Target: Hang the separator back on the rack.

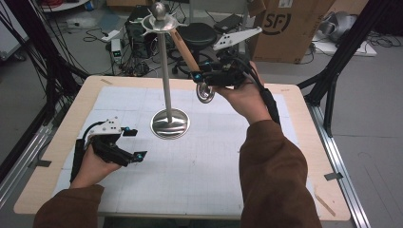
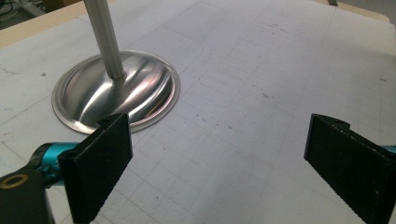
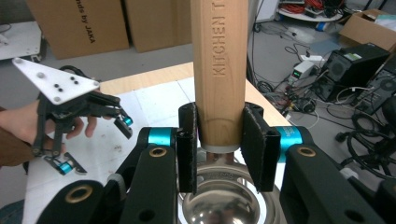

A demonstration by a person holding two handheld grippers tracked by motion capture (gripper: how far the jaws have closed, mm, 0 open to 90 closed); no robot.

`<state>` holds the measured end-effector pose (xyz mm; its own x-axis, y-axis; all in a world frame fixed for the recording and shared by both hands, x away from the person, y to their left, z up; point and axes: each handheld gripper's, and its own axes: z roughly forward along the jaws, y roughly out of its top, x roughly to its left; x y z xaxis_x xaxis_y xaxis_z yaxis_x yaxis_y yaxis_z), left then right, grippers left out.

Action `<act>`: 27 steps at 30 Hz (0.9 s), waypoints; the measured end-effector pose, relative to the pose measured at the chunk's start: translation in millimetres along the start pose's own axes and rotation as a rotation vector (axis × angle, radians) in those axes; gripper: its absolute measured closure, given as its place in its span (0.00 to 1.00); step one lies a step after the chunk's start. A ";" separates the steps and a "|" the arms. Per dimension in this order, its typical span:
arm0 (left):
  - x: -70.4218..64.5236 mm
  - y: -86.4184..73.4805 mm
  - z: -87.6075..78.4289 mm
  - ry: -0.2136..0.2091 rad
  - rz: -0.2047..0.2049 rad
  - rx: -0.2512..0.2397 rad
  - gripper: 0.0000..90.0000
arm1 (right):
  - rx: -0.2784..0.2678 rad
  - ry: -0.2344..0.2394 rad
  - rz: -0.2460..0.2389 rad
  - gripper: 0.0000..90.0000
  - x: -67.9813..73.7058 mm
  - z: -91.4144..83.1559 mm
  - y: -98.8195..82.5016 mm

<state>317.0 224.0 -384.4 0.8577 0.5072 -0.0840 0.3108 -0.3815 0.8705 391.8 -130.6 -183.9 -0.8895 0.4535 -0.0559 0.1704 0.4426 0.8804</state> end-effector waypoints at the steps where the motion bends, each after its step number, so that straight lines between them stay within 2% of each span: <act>1: -0.2 0.0 0.1 0.002 0.001 0.001 0.09 | -0.001 0.001 0.003 0.76 -1.0 1.1 -0.2; 10: -0.4 -0.1 1.0 -0.001 0.005 0.005 0.09 | -0.015 0.006 0.029 0.76 -8.5 5.9 -2.4; 20: -0.5 -0.2 0.7 -0.004 0.003 0.003 0.09 | -0.041 0.013 0.046 0.76 -11.8 19.7 -5.0; 27: -0.5 0.0 0.6 -0.006 0.006 0.003 0.09 | -0.021 -0.005 0.046 0.76 -12.8 30.7 -5.2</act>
<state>316.9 223.3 -384.6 0.8623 0.4998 -0.0816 0.3064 -0.3868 0.8698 415.3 -114.9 -202.2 -0.8790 0.4765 -0.0174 0.2019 0.4050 0.8918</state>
